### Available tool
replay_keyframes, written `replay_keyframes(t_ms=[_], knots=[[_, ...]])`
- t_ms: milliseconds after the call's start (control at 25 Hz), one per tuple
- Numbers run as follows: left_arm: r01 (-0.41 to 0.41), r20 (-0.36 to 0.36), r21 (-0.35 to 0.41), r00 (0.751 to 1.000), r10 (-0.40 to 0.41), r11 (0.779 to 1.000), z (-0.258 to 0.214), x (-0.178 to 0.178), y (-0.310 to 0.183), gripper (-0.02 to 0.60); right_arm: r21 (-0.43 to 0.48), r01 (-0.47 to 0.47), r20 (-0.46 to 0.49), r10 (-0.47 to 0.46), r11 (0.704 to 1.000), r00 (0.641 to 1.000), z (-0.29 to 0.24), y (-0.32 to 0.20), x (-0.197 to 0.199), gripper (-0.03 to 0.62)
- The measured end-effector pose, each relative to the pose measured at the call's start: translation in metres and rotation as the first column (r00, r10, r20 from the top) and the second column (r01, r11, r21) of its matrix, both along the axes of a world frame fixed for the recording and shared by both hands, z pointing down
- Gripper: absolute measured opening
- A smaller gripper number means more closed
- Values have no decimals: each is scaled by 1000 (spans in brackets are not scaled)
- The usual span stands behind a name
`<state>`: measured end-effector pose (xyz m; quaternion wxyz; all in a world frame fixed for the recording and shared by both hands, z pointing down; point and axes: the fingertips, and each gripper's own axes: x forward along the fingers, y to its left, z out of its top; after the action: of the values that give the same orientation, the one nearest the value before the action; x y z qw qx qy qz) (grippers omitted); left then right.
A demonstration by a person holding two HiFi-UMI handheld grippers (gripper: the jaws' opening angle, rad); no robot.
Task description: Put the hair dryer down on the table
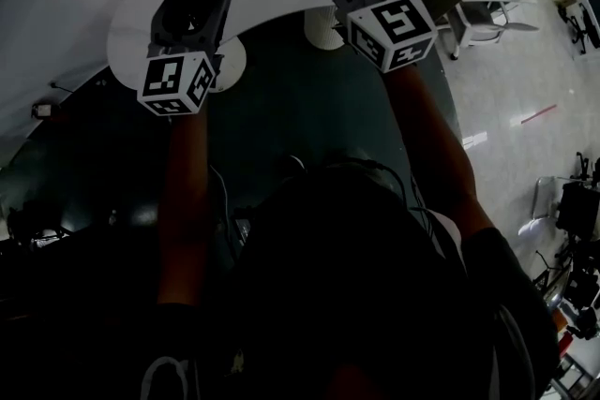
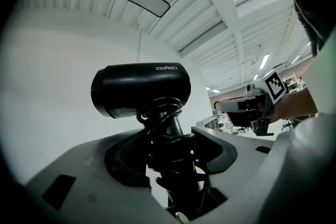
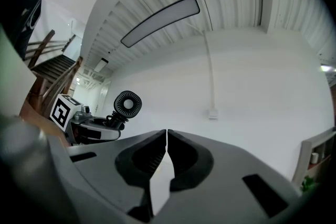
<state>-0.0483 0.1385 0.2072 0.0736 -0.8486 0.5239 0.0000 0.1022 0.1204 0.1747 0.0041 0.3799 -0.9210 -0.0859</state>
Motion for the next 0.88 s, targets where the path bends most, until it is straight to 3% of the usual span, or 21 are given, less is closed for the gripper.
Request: replay_keyframes(t_ms=[400, 880], knots=[[44, -12, -23, 999, -44, 999, 9, 2, -33, 239, -5, 35, 4, -35, 999, 999, 4, -37, 4, 11], [167, 0, -35, 986, -168, 985, 15, 19, -78, 239, -20, 132, 15, -131, 991, 991, 11, -103, 29, 11]])
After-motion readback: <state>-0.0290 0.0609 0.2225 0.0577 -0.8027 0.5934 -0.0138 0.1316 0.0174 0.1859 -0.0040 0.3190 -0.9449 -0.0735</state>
